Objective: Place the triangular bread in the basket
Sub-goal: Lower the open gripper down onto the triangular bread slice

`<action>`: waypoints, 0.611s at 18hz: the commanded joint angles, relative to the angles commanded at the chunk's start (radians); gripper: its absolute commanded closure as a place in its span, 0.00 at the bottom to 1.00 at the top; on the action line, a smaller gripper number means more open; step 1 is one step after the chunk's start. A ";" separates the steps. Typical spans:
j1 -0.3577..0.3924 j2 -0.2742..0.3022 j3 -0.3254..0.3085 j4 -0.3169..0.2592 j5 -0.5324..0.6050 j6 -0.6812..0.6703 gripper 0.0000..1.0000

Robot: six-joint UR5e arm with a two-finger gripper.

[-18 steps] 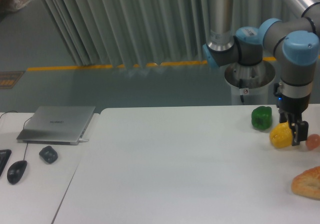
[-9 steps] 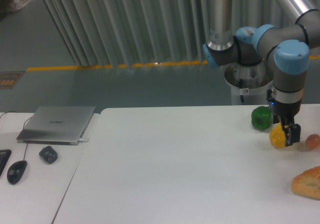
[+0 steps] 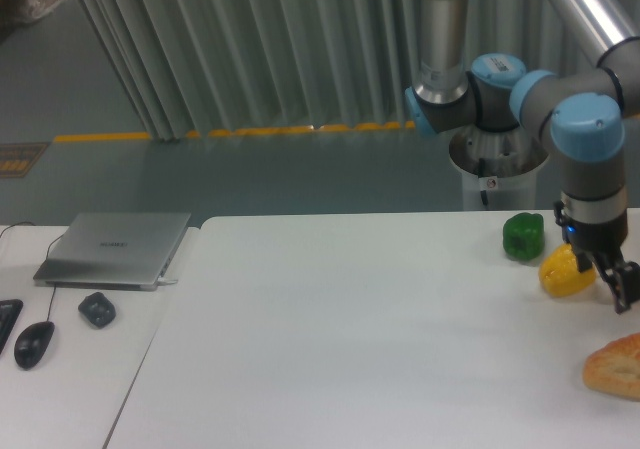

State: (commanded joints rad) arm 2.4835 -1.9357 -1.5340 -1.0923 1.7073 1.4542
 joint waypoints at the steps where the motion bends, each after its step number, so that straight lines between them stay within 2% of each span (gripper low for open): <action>1: -0.002 -0.015 0.005 0.000 0.008 -0.002 0.00; 3: -0.003 -0.048 0.003 0.003 0.035 -0.005 0.00; 6: 0.000 -0.152 0.044 0.063 0.060 0.003 0.00; 11: -0.006 -0.160 0.046 0.057 0.072 -0.002 0.00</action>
State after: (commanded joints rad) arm 2.4774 -2.0954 -1.4880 -1.0354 1.7794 1.4527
